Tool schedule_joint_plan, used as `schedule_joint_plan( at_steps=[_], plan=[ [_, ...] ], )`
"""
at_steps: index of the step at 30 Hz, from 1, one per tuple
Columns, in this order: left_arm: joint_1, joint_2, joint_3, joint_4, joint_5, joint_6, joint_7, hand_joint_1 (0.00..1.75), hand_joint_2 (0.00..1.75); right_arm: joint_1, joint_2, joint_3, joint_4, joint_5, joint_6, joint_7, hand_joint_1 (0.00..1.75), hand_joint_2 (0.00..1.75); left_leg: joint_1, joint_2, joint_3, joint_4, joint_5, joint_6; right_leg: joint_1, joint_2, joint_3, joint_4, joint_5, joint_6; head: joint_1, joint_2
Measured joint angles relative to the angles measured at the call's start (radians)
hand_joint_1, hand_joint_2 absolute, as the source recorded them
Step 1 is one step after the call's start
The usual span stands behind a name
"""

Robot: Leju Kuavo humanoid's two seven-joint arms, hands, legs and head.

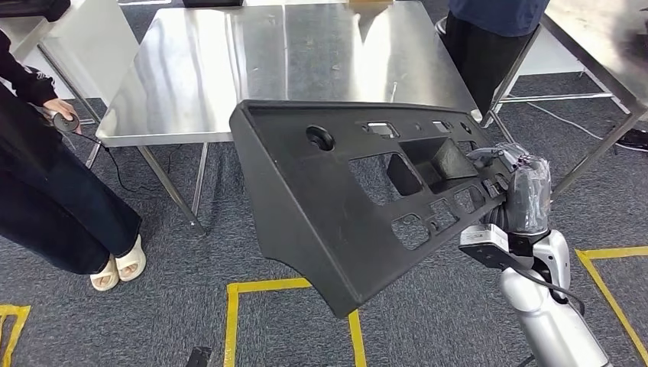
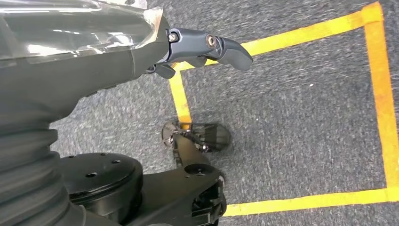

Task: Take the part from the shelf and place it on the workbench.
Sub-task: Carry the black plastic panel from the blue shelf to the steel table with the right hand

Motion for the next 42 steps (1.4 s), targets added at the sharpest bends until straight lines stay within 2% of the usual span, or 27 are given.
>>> schedule_joint_plan(
  at_steps=[2, 3, 4, 6, 7, 8, 9, 10, 12, 13, 14, 15, 18, 22, 29, 30, 32, 33, 34, 35, 36, 37, 38, 39, 40, 41, 42],
  plan=[
    [0.006, 0.002, 0.000, 0.000, 0.000, -0.001, -0.001, 0.00, 1.75, -0.003, 0.001, 0.005, 0.000, 0.000, 0.000, 0.000, 1.75, 1.75, 0.001, -0.008, -0.005, -0.001, 0.003, -0.010, 0.002, -0.021, 0.003, -0.001, 0.004, -0.017, -0.001, 0.000],
    [0.009, 0.004, 0.001, 0.000, -0.001, -0.002, -0.001, 0.00, 1.75, -0.005, 0.001, 0.007, 0.000, 0.000, 0.000, 0.000, 1.75, 1.75, -0.001, 0.011, -0.009, 0.006, -0.002, -0.014, 0.000, -0.031, 0.004, -0.002, 0.004, -0.024, -0.001, 0.000],
    [0.011, 0.005, 0.001, 0.000, -0.001, -0.002, -0.002, 0.00, 1.75, -0.007, 0.001, 0.008, 0.000, 0.000, 0.000, 0.000, 1.75, 1.75, -0.002, 0.041, -0.022, 0.031, -0.018, -0.019, -0.003, -0.041, 0.006, -0.003, 0.005, -0.034, -0.005, 0.000],
    [0.010, 0.005, 0.001, 0.000, -0.002, -0.002, -0.002, 0.00, 1.75, -0.007, 0.000, 0.008, 0.000, 0.000, -0.001, 0.000, 1.75, 1.75, -0.003, 0.109, -0.075, 0.141, -0.077, -0.027, -0.001, -0.062, 0.008, -0.004, 0.002, -0.050, -0.011, 0.000],
    [0.010, 0.005, 0.001, -0.001, -0.003, -0.002, -0.002, 0.00, 1.75, -0.006, 0.000, 0.008, 0.000, 0.000, -0.002, 0.000, 1.75, 1.75, 0.000, 0.125, -0.111, 0.213, -0.108, -0.030, 0.001, -0.072, 0.008, -0.004, 0.001, -0.055, -0.014, 0.000],
    [0.010, 0.005, 0.000, -0.001, -0.004, -0.002, -0.002, 0.00, 1.75, -0.004, -0.001, 0.008, 0.000, 0.000, -0.002, 0.000, 1.75, 1.75, 0.003, 0.131, -0.138, 0.267, -0.126, -0.032, 0.003, -0.081, 0.008, -0.004, 0.000, -0.057, -0.014, 0.000],
    [0.010, 0.005, 0.000, -0.001, -0.005, -0.002, -0.002, 0.00, 1.75, -0.002, -0.001, 0.008, 0.000, -0.002, -0.002, 0.000, 1.75, 1.75, 0.006, 0.133, -0.149, 0.289, -0.127, -0.033, 0.003, -0.088, 0.008, -0.004, -0.001, -0.057, -0.014, 0.000],
    [0.011, 0.004, 0.000, -0.001, -0.006, -0.002, -0.002, 0.00, 1.75, 0.001, 0.000, 0.008, -0.002, -0.005, -0.002, 0.000, 1.75, 1.75, 0.008, 0.135, -0.138, 0.271, -0.110, -0.033, 0.003, -0.095, 0.009, -0.004, -0.001, -0.057, -0.014, 0.000],
    [0.011, 0.005, 0.001, -0.001, -0.008, -0.001, -0.002, 0.00, 1.75, 0.004, 0.001, 0.008, -0.008, -0.014, -0.002, 0.000, 1.75, 1.75, 0.010, 0.143, -0.067, 0.142, -0.051, -0.028, 0.002, -0.104, 0.012, -0.004, -0.003, -0.055, -0.015, 0.000],
    [0.010, 0.005, 0.001, -0.001, -0.009, 0.000, -0.002, 0.00, 1.75, 0.005, 0.001, 0.006, -0.011, -0.017, -0.002, -0.001, 1.75, 1.75, 0.008, 0.149, -0.030, 0.078, -0.032, -0.025, 0.006, -0.106, 0.012, -0.003, -0.005, -0.051, -0.014, 0.000],
    [0.009, 0.005, 0.002, -0.001, -0.010, 0.000, -0.002, 0.00, 1.75, 0.006, 0.001, 0.006, -0.014, -0.019, -0.002, -0.001, 1.75, 1.75, 0.005, 0.153, -0.005, 0.034, -0.023, -0.022, 0.009, -0.107, 0.013, -0.003, -0.007, -0.047, -0.013, 0.000],
    [0.009, 0.006, 0.003, -0.001, -0.010, 0.000, -0.002, 0.00, 1.75, 0.006, 0.001, 0.005, -0.016, -0.020, -0.002, -0.001, 1.75, 1.75, 0.001, 0.155, 0.005, 0.014, -0.024, -0.018, 0.011, -0.109, 0.013, -0.004, -0.008, -0.042, -0.013, 0.000],
    [0.009, 0.006, 0.004, -0.001, -0.012, 0.000, -0.002, 0.00, 1.75, 0.012, -0.001, 0.003, -0.023, -0.025, -0.002, -0.002, 1.75, 1.75, -0.006, 0.147, 0.012, 0.003, -0.023, -0.004, 0.013, -0.111, 0.018, -0.011, -0.008, -0.025, -0.012, 0.000],
    [0.007, 0.005, 0.005, -0.002, -0.019, -0.003, -0.002, 0.00, 1.75, 0.018, -0.011, -0.003, -0.029, -0.030, -0.003, -0.006, 1.75, 1.75, -0.010, 0.138, 0.021, -0.002, -0.021, 0.002, 0.012, -0.104, 0.033, -0.028, -0.011, -0.032, -0.009, 0.000],
    [0.008, 0.006, 0.005, -0.002, -0.020, -0.013, -0.001, 0.00, 1.75, 0.023, -0.013, -0.004, -0.030, -0.031, -0.003, -0.009, 1.75, 1.75, -0.013, 0.136, 0.020, -0.001, -0.022, 0.006, 0.009, -0.104, 0.040, -0.036, -0.004, -0.021, -0.007, 0.000],
    [0.007, 0.006, 0.005, -0.002, -0.020, -0.013, 0.000, 0.00, 1.75, 0.023, -0.013, -0.004, -0.030, -0.030, -0.003, -0.010, 1.75, 1.75, -0.015, 0.135, 0.020, -0.002, -0.025, 0.011, 0.006, -0.105, 0.042, -0.040, -0.001, -0.015, -0.008, 0.000],
    [0.007, 0.008, 0.005, -0.002, -0.022, -0.012, 0.000, 0.00, 1.75, 0.027, -0.013, -0.003, -0.032, -0.029, -0.003, -0.011, 1.75, 1.75, -0.017, 0.132, 0.025, -0.020, -0.034, 0.027, -0.001, -0.106, 0.050, -0.034, 0.019, 0.008, -0.008, 0.000],
    [0.008, 0.008, 0.005, -0.002, -0.023, -0.011, 0.001, 0.00, 1.75, 0.030, -0.014, -0.003, -0.034, -0.028, -0.004, -0.012, 1.75, 1.75, -0.017, 0.128, 0.039, -0.036, -0.037, 0.037, -0.005, -0.103, 0.052, -0.028, 0.025, 0.019, -0.008, 0.000],
    [0.008, 0.008, 0.005, -0.003, -0.024, -0.010, 0.001, 0.00, 1.75, 0.032, -0.015, -0.004, -0.035, -0.027, -0.004, -0.013, 1.75, 1.75, -0.014, 0.125, 0.055, -0.052, -0.037, 0.043, -0.007, -0.095, 0.048, -0.010, 0.023, 0.022, -0.007, 0.000],
    [0.007, 0.008, 0.005, -0.003, -0.025, -0.009, 0.002, 0.00, 1.75, 0.033, -0.017, -0.004, -0.037, -0.026, -0.005, -0.014, 1.75, 1.75, -0.011, 0.122, 0.073, -0.062, -0.036, 0.048, -0.007, -0.084, 0.033, 0.019, 0.006, 0.017, -0.008, 0.000],
    [0.006, 0.008, 0.006, -0.004, -0.025, -0.008, 0.002, 0.00, 1.75, 0.034, -0.019, -0.004, -0.038, -0.025, -0.005, -0.014, 1.75, 1.75, -0.009, 0.120, 0.087, -0.069, -0.032, 0.052, -0.007, -0.071, 0.003, 0.070, -0.022, 0.005, -0.006, 0.000],
    [0.004, 0.008, 0.006, -0.004, -0.026, -0.008, 0.002, 0.00, 1.75, 0.036, -0.021, -0.004, -0.039, -0.025, -0.006, -0.015, 1.75, 1.75, -0.006, 0.120, 0.091, -0.070, -0.030, 0.053, -0.006, -0.062, -0.035, 0.135, -0.050, -0.005, -0.005, 0.000],
    [0.004, 0.007, 0.006, -0.004, -0.026, -0.008, 0.003, 0.00, 1.75, 0.040, -0.023, -0.004, -0.039, -0.026, -0.006, -0.015, 1.75, 1.75, -0.004, 0.119, 0.094, -0.069, -0.026, 0.050, -0.006, -0.057, -0.075, 0.197, -0.074, -0.009, -0.003, 0.000],
    [0.006, 0.006, 0.007, -0.004, -0.027, -0.008, 0.004, 0.00, 1.75, 0.045, -0.025, -0.004, -0.039, -0.026, -0.007, -0.015, 1.75, 1.75, 0.000, 0.117, 0.096, -0.067, -0.024, 0.045, -0.008, -0.055, -0.105, 0.236, -0.086, -0.007, -0.002, 0.000],
    [0.007, 0.005, 0.007, -0.004, -0.029, -0.008, 0.005, 0.00, 1.75, 0.050, -0.026, -0.004, -0.039, -0.025, -0.008, -0.015, 1.75, 1.75, 0.005, 0.115, 0.097, -0.066, -0.024, 0.039, -0.012, -0.055, -0.118, 0.236, -0.081, 0.003, -0.002, 0.000],
    [0.008, 0.004, 0.007, -0.004, -0.030, -0.008, 0.006, 0.00, 1.75, 0.054, -0.027, -0.004, -0.039, -0.024, -0.008, -0.014, 1.75, 1.75, 0.012, 0.111, 0.100, -0.064, -0.026, 0.029, -0.019, -0.055, -0.112, 0.197, -0.059, 0.021, -0.002, 0.000],
    [0.008, 0.004, 0.007, -0.003, -0.031, -0.009, 0.007, 0.00, 1.75, 0.057, -0.027, -0.004, -0.040, -0.022, -0.008, -0.014, 1.75, 1.75, 0.019, 0.108, 0.102, -0.059, -0.032, 0.019, -0.028, -0.055, -0.092, 0.130, -0.023, 0.040, -0.002, 0.000]
  ],
)
